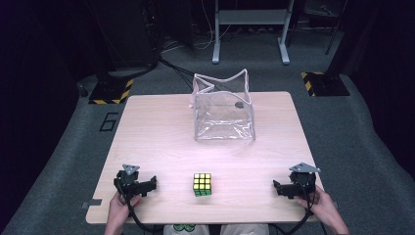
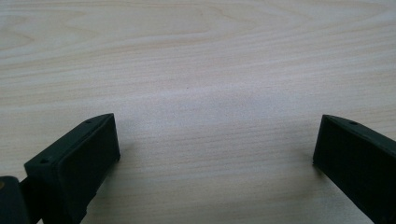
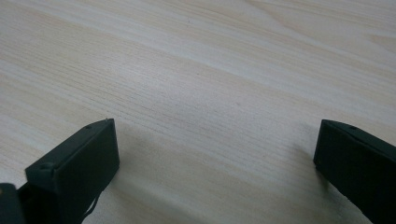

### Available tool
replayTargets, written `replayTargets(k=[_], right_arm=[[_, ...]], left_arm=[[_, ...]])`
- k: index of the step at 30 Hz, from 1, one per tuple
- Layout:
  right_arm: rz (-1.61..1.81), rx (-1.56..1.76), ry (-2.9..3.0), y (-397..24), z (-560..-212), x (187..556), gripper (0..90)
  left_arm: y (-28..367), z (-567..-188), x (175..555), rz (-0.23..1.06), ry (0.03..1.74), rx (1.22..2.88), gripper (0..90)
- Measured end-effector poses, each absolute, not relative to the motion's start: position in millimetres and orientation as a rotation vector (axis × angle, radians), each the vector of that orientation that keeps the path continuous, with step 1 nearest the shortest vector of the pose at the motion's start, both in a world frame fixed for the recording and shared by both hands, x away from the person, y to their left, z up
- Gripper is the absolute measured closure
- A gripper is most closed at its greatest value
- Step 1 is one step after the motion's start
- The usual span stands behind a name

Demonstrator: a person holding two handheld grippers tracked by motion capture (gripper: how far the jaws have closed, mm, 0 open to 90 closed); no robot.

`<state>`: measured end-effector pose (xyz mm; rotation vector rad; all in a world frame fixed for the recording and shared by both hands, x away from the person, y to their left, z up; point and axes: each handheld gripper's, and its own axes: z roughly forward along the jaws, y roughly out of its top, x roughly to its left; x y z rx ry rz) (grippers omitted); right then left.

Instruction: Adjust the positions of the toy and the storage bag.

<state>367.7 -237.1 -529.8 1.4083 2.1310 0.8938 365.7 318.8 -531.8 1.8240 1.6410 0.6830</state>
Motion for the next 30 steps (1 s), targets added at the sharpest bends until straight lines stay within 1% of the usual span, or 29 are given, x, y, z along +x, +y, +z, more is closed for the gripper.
replayTargets(k=[3, 12, 30], right_arm=[[0.903, 1.402, 2.137, -236.5, -530.0, 369.1, 0.0], [0.919, 1.335, 2.198, -241.2, -529.6, 365.9, 0.2], [0.905, 1.35, 2.174, -236.3, -529.7, 367.7, 0.0]], left_arm=[[317.9, -531.7, 364.1, 0.685, 1.652, 1.819, 0.3], [318.6, -531.8, 363.7, 0.66, 1.581, 1.868, 0.1], [315.6, -531.8, 366.8, 0.664, 1.586, 1.865, 0.0]])
